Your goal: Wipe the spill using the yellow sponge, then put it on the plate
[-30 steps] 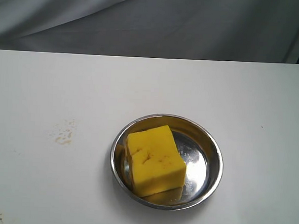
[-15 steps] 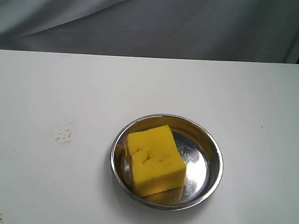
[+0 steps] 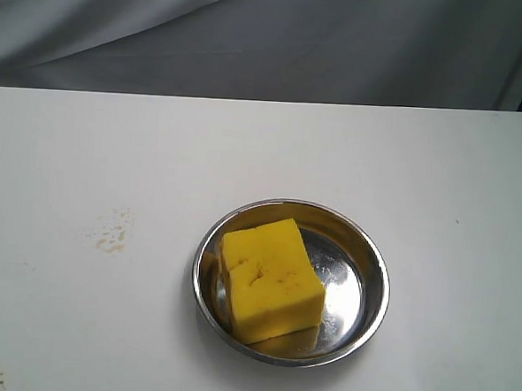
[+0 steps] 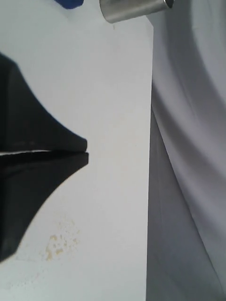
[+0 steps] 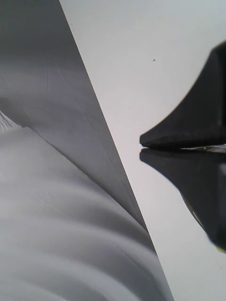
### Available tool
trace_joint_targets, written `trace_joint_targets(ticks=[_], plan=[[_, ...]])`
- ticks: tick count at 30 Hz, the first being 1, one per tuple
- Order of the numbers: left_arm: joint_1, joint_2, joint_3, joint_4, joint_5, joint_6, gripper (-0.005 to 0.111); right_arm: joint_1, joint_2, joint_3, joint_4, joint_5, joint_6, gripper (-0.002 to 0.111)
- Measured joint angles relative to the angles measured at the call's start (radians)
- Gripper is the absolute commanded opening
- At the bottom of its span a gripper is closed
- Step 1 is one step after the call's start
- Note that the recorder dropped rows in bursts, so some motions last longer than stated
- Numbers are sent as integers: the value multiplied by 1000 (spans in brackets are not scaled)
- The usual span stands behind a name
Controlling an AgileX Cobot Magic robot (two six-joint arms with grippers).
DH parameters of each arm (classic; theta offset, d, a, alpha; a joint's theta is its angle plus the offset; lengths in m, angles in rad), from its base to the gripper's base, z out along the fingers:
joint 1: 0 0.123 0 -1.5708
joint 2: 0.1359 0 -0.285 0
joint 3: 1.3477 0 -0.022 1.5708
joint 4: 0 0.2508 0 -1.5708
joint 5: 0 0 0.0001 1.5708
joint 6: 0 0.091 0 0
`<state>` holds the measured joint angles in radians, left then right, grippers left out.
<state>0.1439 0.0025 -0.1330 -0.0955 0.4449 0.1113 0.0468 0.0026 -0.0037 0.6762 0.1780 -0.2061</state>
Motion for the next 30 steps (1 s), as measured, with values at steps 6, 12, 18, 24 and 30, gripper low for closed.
trace_joint_targets(ticks=[6,12,18,24,30], plan=[[-39,0,62,55,-174,0,0,0,0,0,0,0,0,0],[-91,0,121,57,-380,0,0,0,0,0,0,0,0,0],[-91,0,128,57,-334,-44,0,0,0,0,0,0,0,0],[-91,0,128,57,-252,-120,0,0,0,0,0,0,0,0],[-91,0,128,57,-192,-126,0,0,0,0,0,0,0,0]])
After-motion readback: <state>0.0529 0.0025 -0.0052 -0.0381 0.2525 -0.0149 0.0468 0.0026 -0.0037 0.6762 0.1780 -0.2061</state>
